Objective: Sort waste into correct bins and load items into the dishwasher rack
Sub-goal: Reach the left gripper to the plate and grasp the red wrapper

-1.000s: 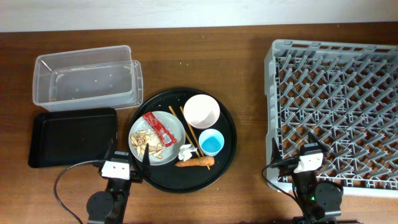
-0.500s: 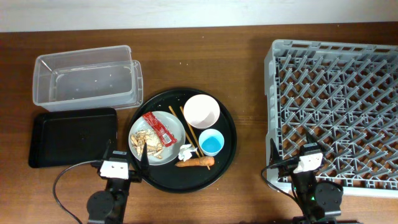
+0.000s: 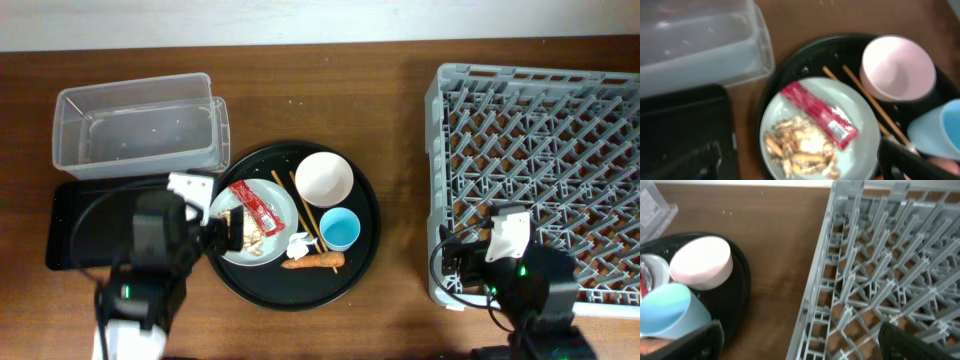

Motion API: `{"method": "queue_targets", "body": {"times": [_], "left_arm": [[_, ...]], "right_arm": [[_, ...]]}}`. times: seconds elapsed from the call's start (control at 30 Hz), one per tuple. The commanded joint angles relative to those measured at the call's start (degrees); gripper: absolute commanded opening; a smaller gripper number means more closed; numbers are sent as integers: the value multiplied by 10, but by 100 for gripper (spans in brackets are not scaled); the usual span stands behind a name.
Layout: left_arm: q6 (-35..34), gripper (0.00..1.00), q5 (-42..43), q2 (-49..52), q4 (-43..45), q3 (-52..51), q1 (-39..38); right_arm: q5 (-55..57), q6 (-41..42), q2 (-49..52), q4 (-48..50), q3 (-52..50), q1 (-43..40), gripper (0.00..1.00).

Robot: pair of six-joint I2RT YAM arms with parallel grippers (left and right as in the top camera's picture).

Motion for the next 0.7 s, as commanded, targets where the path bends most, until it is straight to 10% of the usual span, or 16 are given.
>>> {"method": "queue_targets", "body": {"times": [0.0, 0.23, 0.67], "left_arm": [[-4, 99, 52, 116, -108, 131, 2], [-4, 99, 90, 161, -152, 195, 2], [-150, 98, 101, 429, -91, 195, -8]], "right_arm": [[-3, 5, 104, -84, 113, -4, 98], [-38, 4, 271, -213, 231, -4, 98], [-38, 4, 285, -237, 231, -4, 98]]}}
